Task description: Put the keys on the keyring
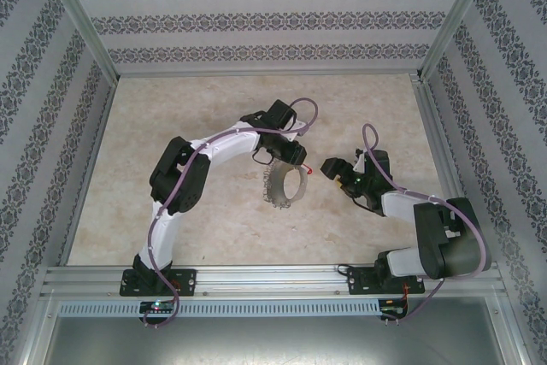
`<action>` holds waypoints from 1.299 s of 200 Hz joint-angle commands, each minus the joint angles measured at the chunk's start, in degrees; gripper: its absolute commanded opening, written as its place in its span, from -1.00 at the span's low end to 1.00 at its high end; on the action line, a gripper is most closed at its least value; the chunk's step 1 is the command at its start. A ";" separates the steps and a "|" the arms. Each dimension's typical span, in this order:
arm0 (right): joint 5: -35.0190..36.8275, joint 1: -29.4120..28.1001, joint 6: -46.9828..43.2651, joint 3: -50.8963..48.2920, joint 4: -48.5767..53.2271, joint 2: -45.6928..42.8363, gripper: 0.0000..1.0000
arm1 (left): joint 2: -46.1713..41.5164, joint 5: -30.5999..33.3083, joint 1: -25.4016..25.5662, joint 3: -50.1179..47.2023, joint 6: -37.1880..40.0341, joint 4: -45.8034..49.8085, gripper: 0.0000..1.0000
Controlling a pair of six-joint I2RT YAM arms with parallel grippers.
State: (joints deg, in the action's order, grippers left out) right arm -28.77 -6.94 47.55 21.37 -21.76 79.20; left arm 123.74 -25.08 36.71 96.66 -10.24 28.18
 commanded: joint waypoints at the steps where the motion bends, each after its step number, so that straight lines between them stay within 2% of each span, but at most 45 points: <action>1: -0.58 0.39 -1.06 -1.15 -0.47 -0.98 0.67 | 1.94 1.08 0.69 3.07 2.11 3.10 -0.25; 208: -1.46 0.87 -0.80 -1.32 -1.71 -1.17 0.66 | 6.82 1.28 0.65 6.08 3.08 3.63 -0.28; 260: -1.50 0.97 -0.79 -1.33 -1.79 -0.90 0.65 | 7.38 0.51 0.98 6.34 2.73 3.19 -0.35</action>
State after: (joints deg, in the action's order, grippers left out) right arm -29.43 -6.83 47.57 20.82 -22.92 79.11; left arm 129.86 -23.86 36.75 101.41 -8.12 30.24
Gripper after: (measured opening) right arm 0.827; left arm 0.342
